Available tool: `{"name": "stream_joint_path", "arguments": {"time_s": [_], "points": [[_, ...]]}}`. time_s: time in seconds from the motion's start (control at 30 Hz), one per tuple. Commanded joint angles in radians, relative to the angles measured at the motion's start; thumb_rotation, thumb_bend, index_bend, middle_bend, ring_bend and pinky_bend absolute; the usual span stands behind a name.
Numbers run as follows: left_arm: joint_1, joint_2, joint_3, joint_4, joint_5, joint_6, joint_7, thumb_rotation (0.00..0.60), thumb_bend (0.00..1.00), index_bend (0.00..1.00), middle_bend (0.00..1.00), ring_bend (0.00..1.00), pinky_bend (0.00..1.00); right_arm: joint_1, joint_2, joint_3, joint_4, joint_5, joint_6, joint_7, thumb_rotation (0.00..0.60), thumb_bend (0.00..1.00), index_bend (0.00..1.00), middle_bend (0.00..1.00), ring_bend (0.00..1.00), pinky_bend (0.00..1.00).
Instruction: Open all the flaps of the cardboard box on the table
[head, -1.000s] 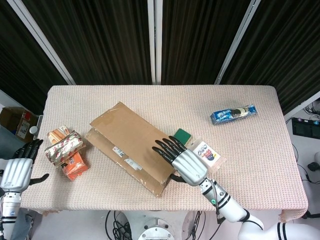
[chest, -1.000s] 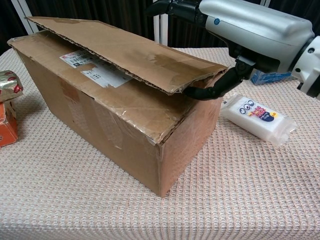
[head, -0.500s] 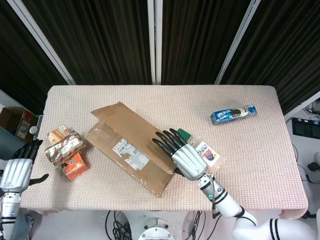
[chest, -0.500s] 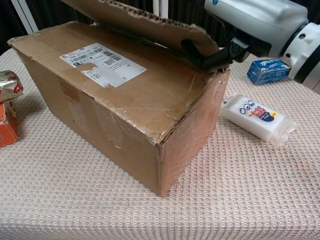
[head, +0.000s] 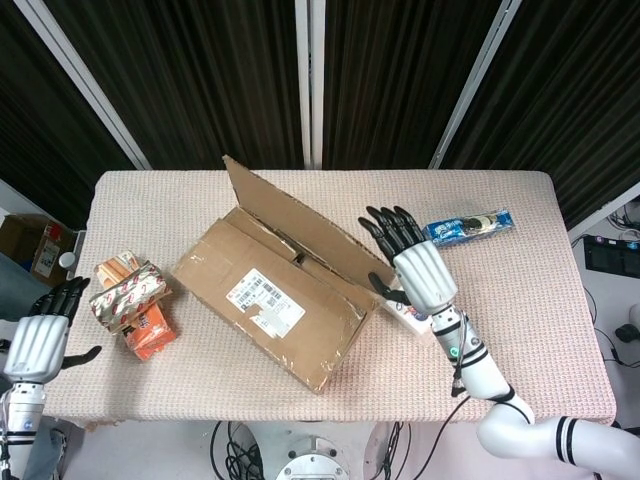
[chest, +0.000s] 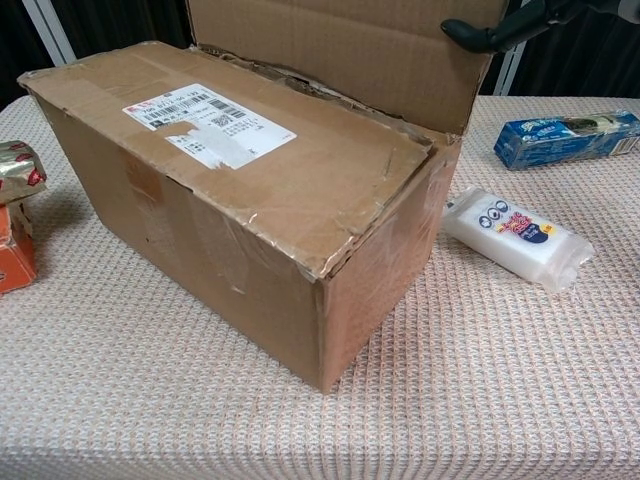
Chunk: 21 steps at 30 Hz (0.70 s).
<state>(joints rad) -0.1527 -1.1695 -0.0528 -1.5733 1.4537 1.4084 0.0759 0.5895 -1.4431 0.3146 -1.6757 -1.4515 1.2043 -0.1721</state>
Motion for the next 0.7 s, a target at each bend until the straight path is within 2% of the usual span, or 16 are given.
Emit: {"name": "stream_joint_path", "arguments": {"time_s": [0.03, 0.33, 0.57, 0.7], "points": [[-0.006, 0.003, 0.000, -0.008, 0.009, -0.003, -0.007, 0.600, 0.05, 0.01, 0.08, 0.09, 0.21, 0.007, -0.028, 0.026, 0.101, 0.062, 0.004, 0.088, 0.600, 0.24, 0.00, 0.00, 0.00, 0.00], [-0.013, 0.016, -0.004, -0.025, 0.012, -0.008, -0.029, 0.600, 0.05, 0.01, 0.08, 0.09, 0.21, -0.046, -0.026, 0.038, 0.235, 0.071, 0.097, 0.304, 0.600, 0.22, 0.00, 0.00, 0.00, 0.00], [-0.031, 0.023, -0.009, -0.024, 0.016, -0.024, -0.013, 0.600, 0.05, 0.01, 0.08, 0.09, 0.21, -0.099, 0.026, 0.021, 0.239, 0.051, 0.159, 0.389, 0.600, 0.21, 0.00, 0.00, 0.00, 0.00], [-0.085, 0.081, -0.032, -0.051, 0.052, -0.060, 0.018, 0.600, 0.05, 0.01, 0.08, 0.09, 0.21, -0.148, 0.067, 0.009, 0.215, 0.028, 0.228, 0.411, 0.600, 0.21, 0.00, 0.00, 0.00, 0.00]]}}
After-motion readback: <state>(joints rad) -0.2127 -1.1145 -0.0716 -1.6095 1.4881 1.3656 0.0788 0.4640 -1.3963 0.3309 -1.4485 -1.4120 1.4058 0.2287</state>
